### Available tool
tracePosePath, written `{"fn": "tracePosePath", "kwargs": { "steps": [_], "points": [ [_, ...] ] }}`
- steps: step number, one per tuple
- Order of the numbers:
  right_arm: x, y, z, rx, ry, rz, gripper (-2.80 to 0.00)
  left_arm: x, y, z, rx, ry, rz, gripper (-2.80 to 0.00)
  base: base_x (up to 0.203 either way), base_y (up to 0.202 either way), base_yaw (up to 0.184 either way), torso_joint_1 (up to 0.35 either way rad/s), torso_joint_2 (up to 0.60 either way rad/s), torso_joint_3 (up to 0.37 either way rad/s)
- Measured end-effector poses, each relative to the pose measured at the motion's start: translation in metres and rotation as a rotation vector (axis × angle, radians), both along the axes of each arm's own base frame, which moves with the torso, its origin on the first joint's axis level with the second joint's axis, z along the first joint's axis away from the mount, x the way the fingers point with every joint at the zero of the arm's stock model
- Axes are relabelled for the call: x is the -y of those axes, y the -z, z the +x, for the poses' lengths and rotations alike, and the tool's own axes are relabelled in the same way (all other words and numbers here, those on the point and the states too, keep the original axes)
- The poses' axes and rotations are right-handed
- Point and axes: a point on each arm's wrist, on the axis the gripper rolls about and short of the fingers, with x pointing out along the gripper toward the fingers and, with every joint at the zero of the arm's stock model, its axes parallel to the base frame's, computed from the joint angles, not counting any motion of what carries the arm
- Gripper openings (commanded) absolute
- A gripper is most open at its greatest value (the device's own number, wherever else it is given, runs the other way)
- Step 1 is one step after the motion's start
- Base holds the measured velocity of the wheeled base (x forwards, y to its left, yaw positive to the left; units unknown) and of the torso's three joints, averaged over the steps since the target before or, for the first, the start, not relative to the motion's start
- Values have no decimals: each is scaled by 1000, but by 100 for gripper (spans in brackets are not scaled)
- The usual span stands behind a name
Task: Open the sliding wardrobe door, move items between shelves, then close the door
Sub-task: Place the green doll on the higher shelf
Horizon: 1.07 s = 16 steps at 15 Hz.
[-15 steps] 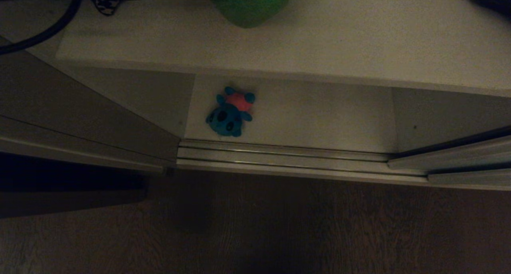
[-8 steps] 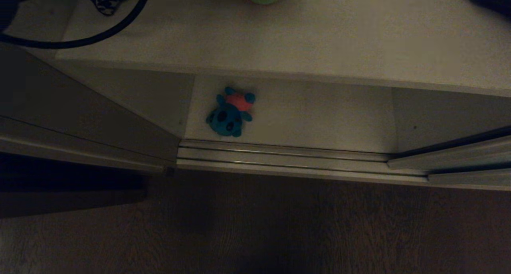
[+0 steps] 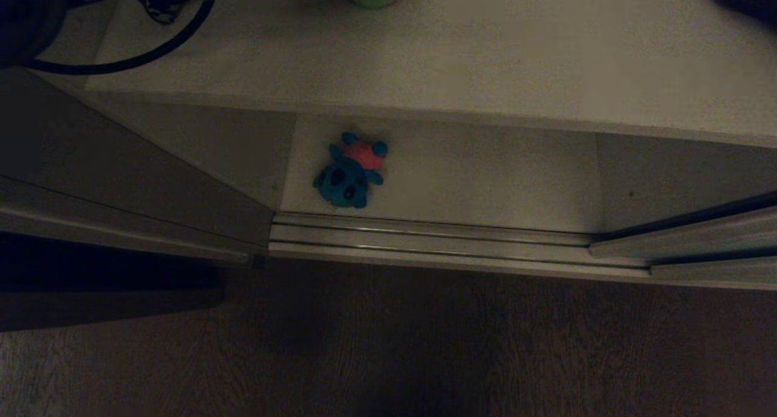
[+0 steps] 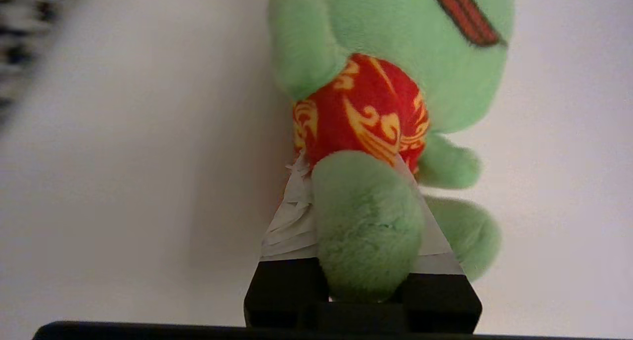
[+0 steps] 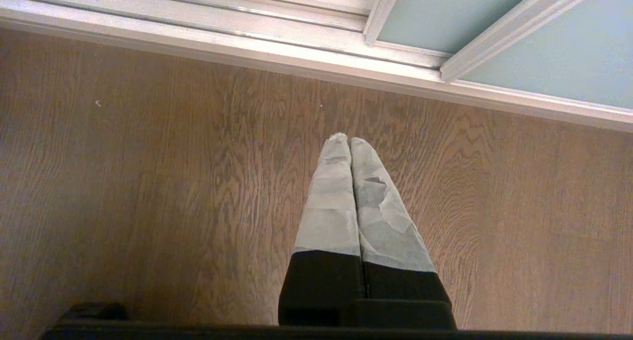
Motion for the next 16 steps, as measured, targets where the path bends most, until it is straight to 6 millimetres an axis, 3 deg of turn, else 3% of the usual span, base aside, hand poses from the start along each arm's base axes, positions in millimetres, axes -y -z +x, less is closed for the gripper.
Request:
{"fn": "tracePosePath", "kwargs": {
  "steps": [6,7,16],
  "points": [
    [0,0,0,0,0,0,-280,-7,-7,-1,20,-18,-8,-280,0,0,0,0,0,0],
    [0,0,0,0,0,0,-280,-8,-8,-2,23,-20,-1,0,0,0,0,0,0,0],
    [0,0,0,0,0,0,-280,-18,-19,-14,56,6,-12,0,0,0,0,0,0,0]
  ]
}}
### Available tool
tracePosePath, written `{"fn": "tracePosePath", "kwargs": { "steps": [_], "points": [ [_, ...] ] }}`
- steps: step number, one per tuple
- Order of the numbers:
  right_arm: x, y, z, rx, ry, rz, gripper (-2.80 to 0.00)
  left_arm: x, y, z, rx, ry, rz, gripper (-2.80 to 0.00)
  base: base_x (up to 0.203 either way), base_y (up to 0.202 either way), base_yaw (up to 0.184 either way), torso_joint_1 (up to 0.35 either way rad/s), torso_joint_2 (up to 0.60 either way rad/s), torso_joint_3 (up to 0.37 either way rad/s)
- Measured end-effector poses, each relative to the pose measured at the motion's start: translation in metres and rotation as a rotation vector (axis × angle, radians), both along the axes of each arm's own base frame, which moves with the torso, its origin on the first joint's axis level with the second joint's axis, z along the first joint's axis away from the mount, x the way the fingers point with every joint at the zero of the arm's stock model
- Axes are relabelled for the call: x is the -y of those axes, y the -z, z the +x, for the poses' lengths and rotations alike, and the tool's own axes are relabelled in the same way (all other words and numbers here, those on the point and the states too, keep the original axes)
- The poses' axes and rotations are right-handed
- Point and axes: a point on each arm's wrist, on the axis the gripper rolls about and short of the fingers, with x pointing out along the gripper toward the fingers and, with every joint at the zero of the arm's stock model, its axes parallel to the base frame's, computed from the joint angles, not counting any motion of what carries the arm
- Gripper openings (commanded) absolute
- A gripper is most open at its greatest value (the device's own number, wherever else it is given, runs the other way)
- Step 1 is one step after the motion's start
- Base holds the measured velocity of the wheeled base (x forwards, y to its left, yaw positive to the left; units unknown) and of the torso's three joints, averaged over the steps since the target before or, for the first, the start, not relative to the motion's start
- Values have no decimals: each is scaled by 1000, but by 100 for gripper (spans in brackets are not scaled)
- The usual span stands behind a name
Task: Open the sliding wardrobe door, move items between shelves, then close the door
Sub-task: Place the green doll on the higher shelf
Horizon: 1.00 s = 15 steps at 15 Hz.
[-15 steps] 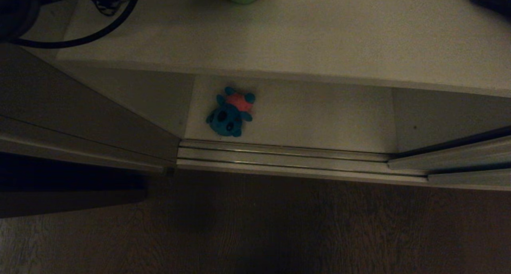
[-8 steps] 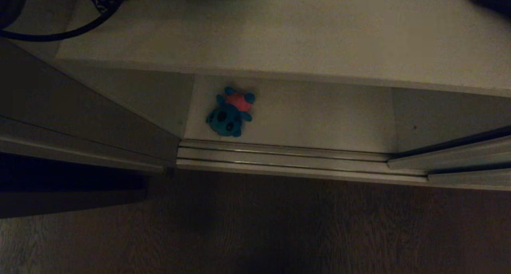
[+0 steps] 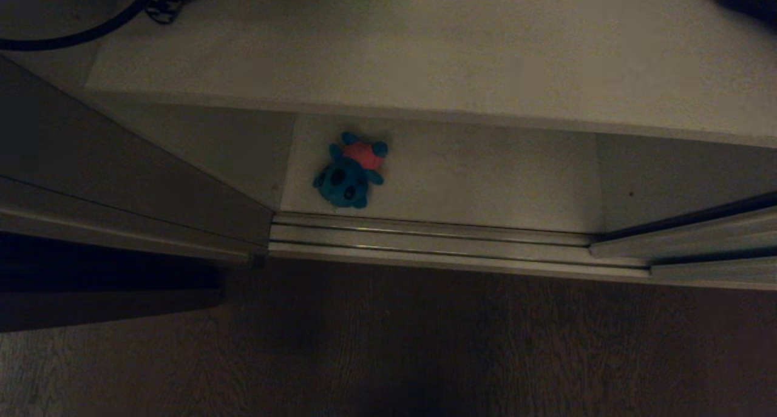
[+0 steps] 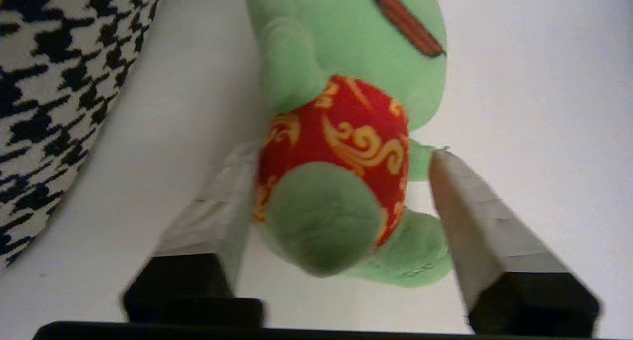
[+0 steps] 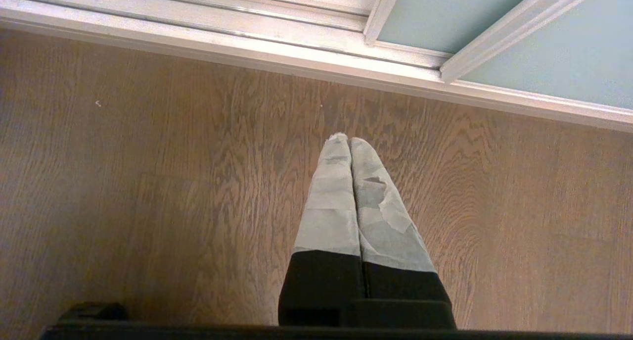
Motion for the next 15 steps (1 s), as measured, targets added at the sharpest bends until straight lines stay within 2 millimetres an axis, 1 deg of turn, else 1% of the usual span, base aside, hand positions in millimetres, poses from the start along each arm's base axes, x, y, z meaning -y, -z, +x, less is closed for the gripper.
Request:
{"fn": "tracePosePath", "kwargs": {
  "steps": [3,4,5,9,11,13,15],
  "points": [
    [0,0,0,0,0,0,-280,-5,-5,-7,20,22,-3,0,0,0,0,0,0,0],
    [0,0,0,0,0,0,-280,-6,-8,-13,25,35,-4,-223,0,0,0,0,0,0],
    [0,0,0,0,0,-1,-280,-7,-10,-19,30,50,-3,-280,0,0,0,0,0,0],
    [0,0,0,0,0,0,-280,-15,-20,-50,41,126,13,-280,0,0,0,0,0,0],
    [0,0,0,0,0,0,-280,-20,-19,-64,21,169,34,-280,0,0,0,0,0,0],
    [0,0,0,1,0,0,-280,-27,-10,-73,-16,190,72,-280,0,0,0,0,0,0],
    [0,0,0,1,0,0,-280,-36,6,-80,-60,208,123,-280,0,0,0,0,0,0]
  ]
}}
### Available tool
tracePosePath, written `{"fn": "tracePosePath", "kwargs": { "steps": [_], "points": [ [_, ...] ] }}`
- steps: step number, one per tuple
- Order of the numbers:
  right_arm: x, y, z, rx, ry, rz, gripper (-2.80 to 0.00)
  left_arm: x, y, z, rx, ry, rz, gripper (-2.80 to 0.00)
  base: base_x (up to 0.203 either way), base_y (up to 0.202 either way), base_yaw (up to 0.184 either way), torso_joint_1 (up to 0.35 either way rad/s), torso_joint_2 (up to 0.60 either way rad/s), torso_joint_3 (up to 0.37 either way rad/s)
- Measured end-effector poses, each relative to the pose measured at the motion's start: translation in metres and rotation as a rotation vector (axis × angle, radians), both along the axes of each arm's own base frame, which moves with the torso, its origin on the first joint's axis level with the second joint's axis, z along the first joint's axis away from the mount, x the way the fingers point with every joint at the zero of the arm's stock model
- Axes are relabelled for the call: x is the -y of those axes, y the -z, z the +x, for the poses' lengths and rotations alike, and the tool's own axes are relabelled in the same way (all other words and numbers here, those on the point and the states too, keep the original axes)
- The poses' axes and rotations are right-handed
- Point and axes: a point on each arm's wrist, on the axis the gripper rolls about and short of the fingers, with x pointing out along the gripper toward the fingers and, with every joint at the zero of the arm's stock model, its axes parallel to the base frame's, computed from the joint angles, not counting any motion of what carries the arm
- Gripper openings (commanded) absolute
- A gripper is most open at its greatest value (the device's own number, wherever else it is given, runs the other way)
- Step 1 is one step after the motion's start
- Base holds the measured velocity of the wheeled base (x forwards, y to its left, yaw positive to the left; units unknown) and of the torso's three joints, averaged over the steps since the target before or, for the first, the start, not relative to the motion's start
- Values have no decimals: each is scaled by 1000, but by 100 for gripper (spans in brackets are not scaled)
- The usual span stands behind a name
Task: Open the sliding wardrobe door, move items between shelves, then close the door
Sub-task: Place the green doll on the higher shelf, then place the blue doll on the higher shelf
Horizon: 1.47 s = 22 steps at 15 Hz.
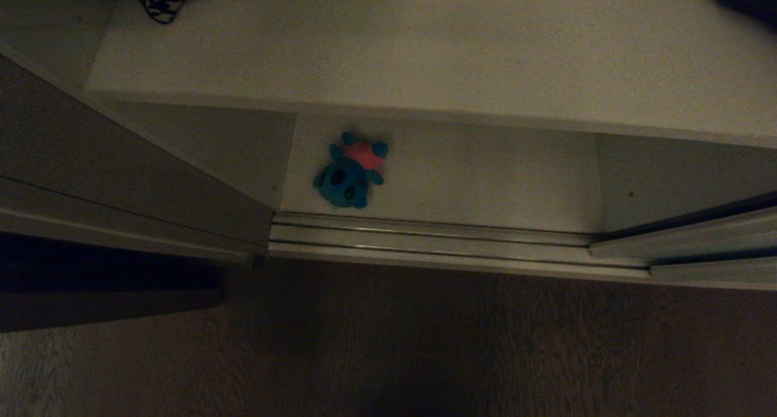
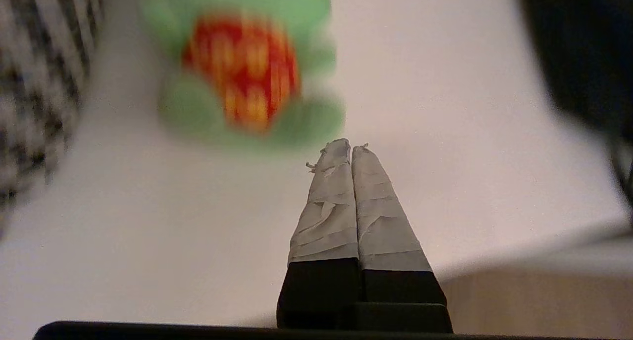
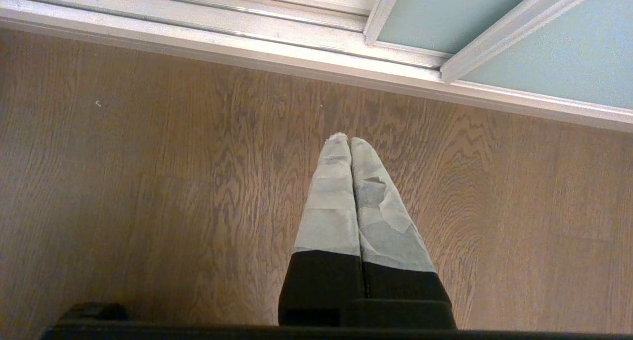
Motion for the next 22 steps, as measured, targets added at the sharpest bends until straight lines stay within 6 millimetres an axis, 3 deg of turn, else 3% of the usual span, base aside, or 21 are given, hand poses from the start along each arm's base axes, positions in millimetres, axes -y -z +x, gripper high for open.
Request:
{"fn": "tracePosePath", "kwargs": {
  "steps": [6,10,18,22],
  "points": [
    [0,0,0,-1,0,0,-280,-43,36,-31,-117,108,83,-280,0,0,0,0,0,0],
    [0,0,0,-1,0,0,-280,-51,78,-42,-322,276,162,-280,0,0,0,0,0,0],
    [0,0,0,-1,0,0,-280,-24,148,-45,-547,408,308,-280,0,0,0,0,0,0],
    [0,0,0,-1,0,0,-280,6,186,-33,-637,396,287,-280,0,0,0,0,0,0]
  ]
}}
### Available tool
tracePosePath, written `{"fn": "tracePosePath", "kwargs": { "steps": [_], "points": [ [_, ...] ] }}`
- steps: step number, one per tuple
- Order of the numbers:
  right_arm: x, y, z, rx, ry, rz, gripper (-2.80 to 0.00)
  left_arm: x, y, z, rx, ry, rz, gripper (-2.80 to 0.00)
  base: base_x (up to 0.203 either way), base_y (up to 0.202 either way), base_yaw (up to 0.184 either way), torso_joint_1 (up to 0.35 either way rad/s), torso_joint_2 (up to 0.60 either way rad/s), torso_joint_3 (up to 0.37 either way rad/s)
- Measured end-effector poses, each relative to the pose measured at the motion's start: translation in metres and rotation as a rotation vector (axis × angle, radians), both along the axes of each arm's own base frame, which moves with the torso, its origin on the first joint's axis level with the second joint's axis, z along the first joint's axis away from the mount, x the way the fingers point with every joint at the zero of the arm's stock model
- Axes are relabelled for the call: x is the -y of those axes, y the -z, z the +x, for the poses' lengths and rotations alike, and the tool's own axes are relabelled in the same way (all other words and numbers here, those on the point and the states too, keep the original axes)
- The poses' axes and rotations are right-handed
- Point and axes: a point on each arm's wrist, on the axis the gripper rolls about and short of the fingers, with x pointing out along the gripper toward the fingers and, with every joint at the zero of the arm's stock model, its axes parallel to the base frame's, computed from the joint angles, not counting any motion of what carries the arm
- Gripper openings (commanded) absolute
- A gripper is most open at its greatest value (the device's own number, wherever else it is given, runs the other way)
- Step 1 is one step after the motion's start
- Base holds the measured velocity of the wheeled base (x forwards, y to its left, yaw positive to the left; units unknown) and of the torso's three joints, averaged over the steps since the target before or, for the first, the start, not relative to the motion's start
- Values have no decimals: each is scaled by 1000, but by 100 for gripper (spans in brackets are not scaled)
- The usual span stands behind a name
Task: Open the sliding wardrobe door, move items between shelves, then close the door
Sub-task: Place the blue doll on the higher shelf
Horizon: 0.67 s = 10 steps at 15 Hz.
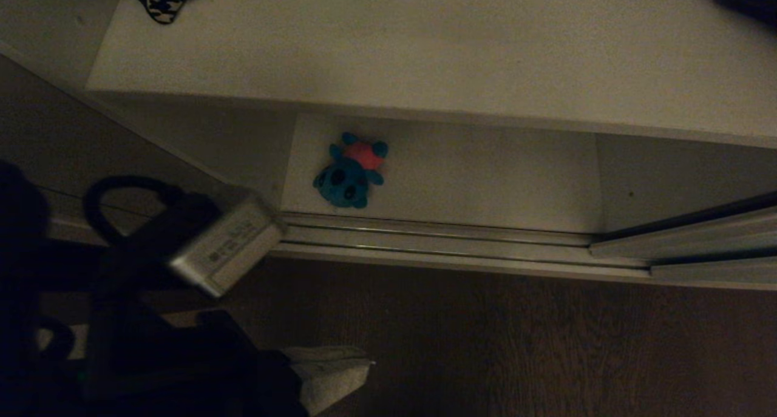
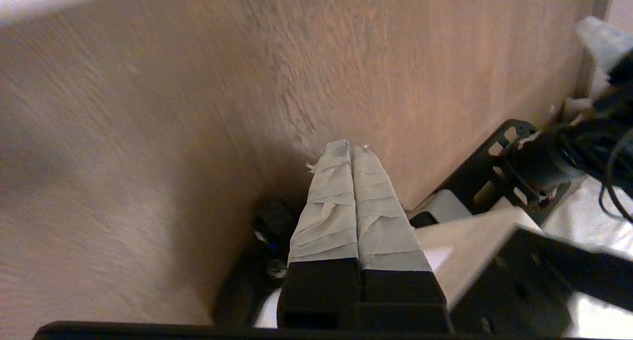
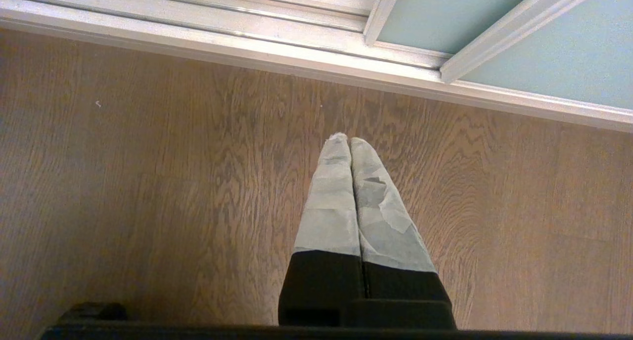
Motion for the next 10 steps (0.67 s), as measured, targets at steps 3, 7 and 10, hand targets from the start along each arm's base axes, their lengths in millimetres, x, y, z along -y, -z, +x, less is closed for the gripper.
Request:
{"fn": "tracePosePath", "kwargs": {
  "steps": [3,7,10],
  "points": [
    [0,0,0,0,0,0,-280,27,28,13,-45,-23,-5,-280,0,0,0,0,0,0],
    [0,0,0,0,0,0,-280,54,56,35,-50,-71,5,-280,0,0,0,0,0,0],
    [0,0,0,0,0,0,-280,65,75,57,-72,-131,4,-280,0,0,0,0,0,0]
  ]
}}
